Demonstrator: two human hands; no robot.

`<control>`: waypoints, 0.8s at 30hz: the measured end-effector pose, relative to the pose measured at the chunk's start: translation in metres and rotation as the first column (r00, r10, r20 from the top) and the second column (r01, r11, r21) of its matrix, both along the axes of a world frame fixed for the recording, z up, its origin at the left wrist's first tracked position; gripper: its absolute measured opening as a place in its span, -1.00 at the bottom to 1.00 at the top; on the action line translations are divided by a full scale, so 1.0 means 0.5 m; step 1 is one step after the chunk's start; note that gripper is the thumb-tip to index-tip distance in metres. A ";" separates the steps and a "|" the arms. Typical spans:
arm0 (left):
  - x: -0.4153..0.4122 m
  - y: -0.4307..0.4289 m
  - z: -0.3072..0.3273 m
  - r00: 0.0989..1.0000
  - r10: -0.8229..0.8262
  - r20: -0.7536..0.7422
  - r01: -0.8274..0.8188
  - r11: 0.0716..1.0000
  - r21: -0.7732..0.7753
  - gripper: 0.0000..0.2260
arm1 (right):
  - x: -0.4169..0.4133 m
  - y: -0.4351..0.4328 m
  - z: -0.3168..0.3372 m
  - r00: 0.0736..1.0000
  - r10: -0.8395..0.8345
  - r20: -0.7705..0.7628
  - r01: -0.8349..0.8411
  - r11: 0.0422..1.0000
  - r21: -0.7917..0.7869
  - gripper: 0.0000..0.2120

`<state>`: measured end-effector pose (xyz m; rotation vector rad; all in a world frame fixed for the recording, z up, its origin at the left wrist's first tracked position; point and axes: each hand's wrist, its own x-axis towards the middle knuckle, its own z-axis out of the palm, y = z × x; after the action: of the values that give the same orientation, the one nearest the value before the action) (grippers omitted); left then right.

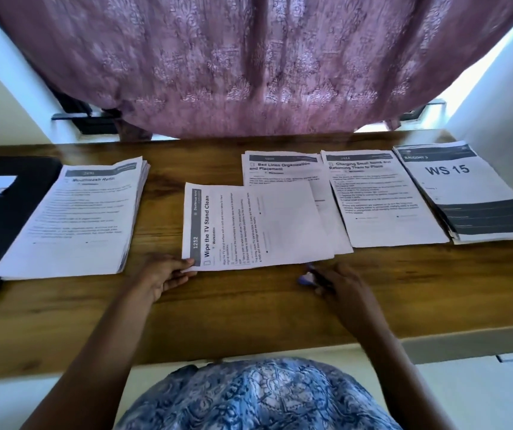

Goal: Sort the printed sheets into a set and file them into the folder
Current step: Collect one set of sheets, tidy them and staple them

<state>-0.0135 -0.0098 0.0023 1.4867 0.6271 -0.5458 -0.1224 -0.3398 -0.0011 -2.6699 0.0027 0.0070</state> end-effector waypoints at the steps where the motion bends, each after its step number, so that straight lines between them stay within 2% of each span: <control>1: 0.000 -0.001 -0.002 1.000 -0.003 0.005 0.003 1.000 0.000 -0.90 | -0.003 0.036 0.000 0.998 0.056 -0.003 -0.056 0.998 0.019 -0.58; 5: -0.001 0.006 -0.010 1.000 -0.018 0.024 0.018 1.000 -0.006 -0.90 | -0.004 0.175 -0.012 0.979 0.201 -0.040 -0.199 0.978 0.054 -0.65; 8: -0.002 0.008 -0.017 0.999 -0.029 0.041 0.029 1.000 -0.008 -0.92 | 0.005 0.257 -0.024 0.977 0.207 0.041 -0.207 0.978 -0.019 -0.62; 12: -0.005 0.013 -0.029 0.997 -0.032 0.066 0.030 0.999 0.024 -0.92 | 0.027 0.312 -0.019 0.983 0.144 0.110 -0.130 0.983 -0.128 -0.65; 19: -0.012 0.014 -0.040 0.993 -0.021 0.118 0.019 1.000 0.020 -0.93 | 0.034 0.355 -0.016 0.996 0.019 0.091 -0.021 1.000 0.023 -0.55; 21: -0.014 0.013 -0.042 0.990 -0.031 0.136 0.024 0.999 0.048 -0.92 | 0.035 0.368 -0.016 0.995 -0.006 0.101 0.003 0.999 0.032 -0.59; 24: -0.023 0.013 -0.041 0.979 -0.047 0.199 0.035 0.997 0.066 -0.94 | 0.038 0.386 -0.018 0.994 -0.061 0.092 0.057 0.997 0.042 -0.76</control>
<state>-0.0248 -0.0035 -0.0181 1.5936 0.4597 -0.4042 -0.1036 -0.1467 -0.0102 -2.6270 0.0508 -0.1351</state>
